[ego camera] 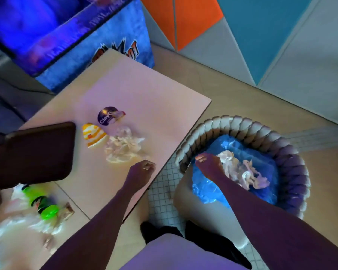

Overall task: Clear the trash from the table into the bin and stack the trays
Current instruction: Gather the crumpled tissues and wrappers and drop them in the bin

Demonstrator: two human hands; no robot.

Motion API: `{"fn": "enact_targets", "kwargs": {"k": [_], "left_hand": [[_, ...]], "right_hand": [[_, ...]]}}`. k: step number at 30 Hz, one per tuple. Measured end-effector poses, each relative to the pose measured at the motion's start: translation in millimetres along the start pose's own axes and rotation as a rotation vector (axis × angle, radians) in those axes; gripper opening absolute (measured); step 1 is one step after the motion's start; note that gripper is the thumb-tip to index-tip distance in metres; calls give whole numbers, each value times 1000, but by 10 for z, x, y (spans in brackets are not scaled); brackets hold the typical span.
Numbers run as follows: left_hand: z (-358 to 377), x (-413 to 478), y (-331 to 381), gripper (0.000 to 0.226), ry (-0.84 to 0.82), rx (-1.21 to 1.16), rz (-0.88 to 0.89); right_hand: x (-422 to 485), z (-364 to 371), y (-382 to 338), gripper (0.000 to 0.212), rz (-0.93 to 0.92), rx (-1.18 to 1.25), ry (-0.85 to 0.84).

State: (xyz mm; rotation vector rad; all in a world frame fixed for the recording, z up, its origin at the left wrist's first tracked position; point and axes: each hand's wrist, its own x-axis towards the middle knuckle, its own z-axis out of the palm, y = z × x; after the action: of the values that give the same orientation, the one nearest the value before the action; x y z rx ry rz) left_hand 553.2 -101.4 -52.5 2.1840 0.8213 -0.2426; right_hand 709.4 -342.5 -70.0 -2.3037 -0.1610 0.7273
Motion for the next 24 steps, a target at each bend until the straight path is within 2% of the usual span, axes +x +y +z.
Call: {"fn": "enact_targets", "kwargs": {"k": [3,12,24], "left_hand": [[-284,-116,-306,15,60,-57,-88],[-1097,-276,-1176,9,233,-175,-175],[-1439,156,-1664,16,242,-233,-157]], "right_hand": [[-38,268,-314,18,-42,17,-61],[-133,1004,-1284,19,-243,-127,-217],[125,1672,-1932,29,-277,-306,-219]]}}
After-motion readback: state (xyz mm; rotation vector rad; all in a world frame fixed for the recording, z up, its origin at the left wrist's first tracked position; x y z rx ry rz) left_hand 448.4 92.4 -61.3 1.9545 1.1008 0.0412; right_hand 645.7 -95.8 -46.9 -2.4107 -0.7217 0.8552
